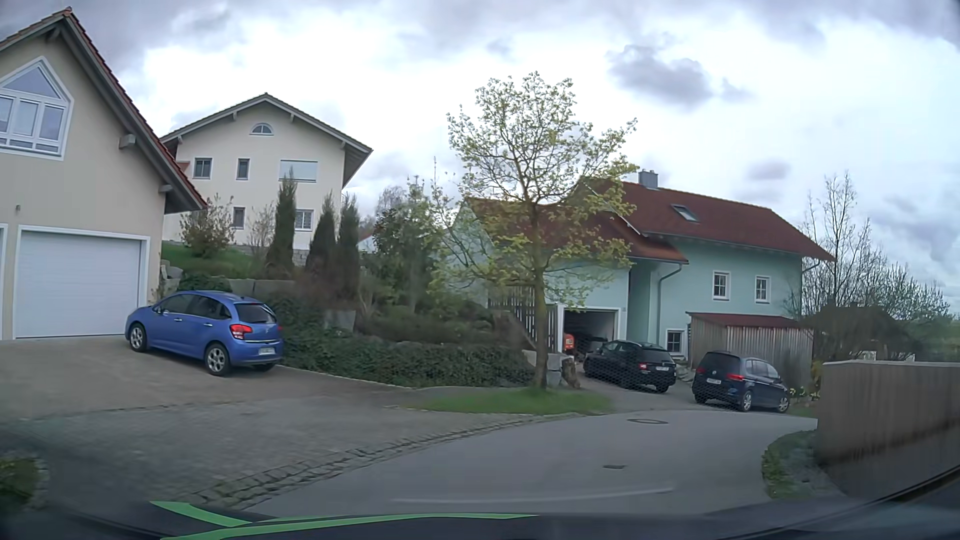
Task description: Follow the waypoints while adhering to traffic rules and regulations
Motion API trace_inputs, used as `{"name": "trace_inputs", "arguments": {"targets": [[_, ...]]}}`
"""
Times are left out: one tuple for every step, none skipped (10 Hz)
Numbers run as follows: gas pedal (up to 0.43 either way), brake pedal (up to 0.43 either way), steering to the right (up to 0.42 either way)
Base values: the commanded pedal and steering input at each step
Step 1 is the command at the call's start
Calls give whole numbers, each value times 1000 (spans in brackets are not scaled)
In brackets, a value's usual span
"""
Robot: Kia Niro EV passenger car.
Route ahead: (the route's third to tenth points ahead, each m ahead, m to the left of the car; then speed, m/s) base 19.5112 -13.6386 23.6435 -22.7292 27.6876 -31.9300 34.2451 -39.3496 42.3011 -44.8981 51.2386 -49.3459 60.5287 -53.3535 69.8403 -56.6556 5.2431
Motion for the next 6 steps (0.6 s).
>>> {"name": "trace_inputs", "arguments": {"targets": [[0,122,196],[0,122,204],[0,116,214],[0,116,226],[0,110,234],[0,104,237]]}}
